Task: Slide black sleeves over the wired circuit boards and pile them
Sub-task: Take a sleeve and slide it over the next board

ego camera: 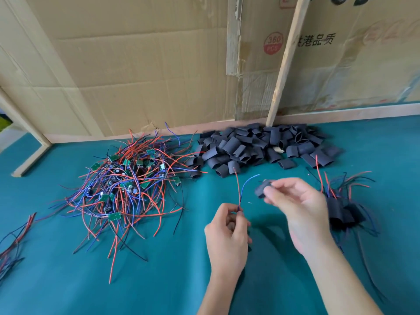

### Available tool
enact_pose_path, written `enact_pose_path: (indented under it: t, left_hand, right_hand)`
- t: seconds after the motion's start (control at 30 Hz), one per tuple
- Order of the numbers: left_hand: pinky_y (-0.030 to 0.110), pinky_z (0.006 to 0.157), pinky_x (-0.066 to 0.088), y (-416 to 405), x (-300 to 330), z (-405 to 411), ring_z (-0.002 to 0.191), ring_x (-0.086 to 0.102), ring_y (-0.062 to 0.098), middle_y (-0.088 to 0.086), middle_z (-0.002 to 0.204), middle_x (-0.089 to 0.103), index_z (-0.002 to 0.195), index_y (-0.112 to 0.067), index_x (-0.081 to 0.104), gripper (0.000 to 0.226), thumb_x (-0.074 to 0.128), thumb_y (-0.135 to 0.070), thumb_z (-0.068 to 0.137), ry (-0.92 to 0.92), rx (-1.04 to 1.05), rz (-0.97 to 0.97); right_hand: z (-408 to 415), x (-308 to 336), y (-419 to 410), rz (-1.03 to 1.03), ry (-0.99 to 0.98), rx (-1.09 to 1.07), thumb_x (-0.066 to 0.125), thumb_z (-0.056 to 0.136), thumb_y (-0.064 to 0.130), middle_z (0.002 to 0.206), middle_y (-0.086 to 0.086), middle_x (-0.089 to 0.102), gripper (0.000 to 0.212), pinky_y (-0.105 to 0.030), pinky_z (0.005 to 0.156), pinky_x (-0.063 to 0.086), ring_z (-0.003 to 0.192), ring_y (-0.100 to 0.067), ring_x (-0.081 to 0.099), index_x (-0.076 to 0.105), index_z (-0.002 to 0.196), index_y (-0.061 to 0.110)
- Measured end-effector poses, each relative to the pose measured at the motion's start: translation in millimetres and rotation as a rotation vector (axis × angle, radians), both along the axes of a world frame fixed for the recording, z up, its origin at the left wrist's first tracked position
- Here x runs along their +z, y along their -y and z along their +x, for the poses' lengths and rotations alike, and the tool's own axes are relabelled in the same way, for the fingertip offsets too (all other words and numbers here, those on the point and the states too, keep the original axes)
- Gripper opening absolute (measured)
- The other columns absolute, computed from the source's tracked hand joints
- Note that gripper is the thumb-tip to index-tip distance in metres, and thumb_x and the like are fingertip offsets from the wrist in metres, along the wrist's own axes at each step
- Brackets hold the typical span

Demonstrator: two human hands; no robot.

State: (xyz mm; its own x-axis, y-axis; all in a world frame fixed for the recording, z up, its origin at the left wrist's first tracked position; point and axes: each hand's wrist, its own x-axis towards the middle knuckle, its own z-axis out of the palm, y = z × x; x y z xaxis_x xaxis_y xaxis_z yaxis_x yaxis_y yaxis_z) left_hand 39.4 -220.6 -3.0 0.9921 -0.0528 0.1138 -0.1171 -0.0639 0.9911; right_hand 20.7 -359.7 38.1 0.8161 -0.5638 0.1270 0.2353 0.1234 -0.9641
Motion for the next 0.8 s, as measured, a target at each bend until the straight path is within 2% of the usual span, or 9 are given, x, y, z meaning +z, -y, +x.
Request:
enact_pose_path:
  t: [0.17,0.3,0.53,0.67,0.8]
  left_hand:
    - [0.019,0.043,0.043,3,1,0,0.039,0.056,0.013,0.0,0.065,0.069,0.08,-0.033,0.058,0.023,0.058,-0.014,0.093,0.033,-0.023,0.047]
    - [0.02,0.044,0.044,3,2,0,0.04,0.057,0.012,-0.002,0.065,0.069,0.081,-0.034,0.058,0.02,0.056,-0.017,0.092,0.05,-0.034,0.068]
    - [0.021,0.045,0.046,3,2,0,0.04,0.058,0.013,-0.001,0.067,0.07,0.083,-0.033,0.058,0.023,0.058,-0.013,0.094,0.04,-0.037,0.092]
    - [0.02,0.047,0.045,2,1,-1,0.041,0.06,0.012,-0.003,0.066,0.071,0.081,-0.029,0.06,0.024,0.06,-0.01,0.094,0.034,-0.042,0.114]
    - [0.03,0.05,0.052,2,2,0,0.042,0.06,0.013,-0.003,0.065,0.069,0.083,-0.032,0.061,0.024,0.06,-0.01,0.093,0.031,-0.047,0.13]
  right_hand:
    - [-10,18,9,0.031,0.176,-0.179,0.083,0.081,0.001,0.082,-0.004,0.077,0.023,-0.026,0.075,0.06,0.071,-0.023,0.074,0.075,0.08,0.023]
    - [-4,22,1,0.006,0.196,-0.221,0.082,0.078,0.01,0.081,-0.002,0.077,0.016,-0.025,0.074,0.059,0.072,-0.023,0.072,0.074,0.079,0.024]
    - [1,15,-12,-0.054,0.119,-0.189,0.082,0.083,-0.002,0.079,-0.002,0.077,0.03,-0.023,0.073,0.059,0.072,-0.02,0.074,0.074,0.076,0.027]
    - [3,19,-15,0.118,0.147,-0.169,0.081,0.082,-0.001,0.078,-0.003,0.076,0.025,-0.029,0.076,0.061,0.07,-0.02,0.074,0.074,0.076,0.023]
    - [4,24,-17,0.101,0.152,-0.172,0.082,0.083,-0.001,0.077,-0.002,0.075,0.021,-0.032,0.078,0.063,0.07,-0.02,0.074,0.071,0.08,0.017]
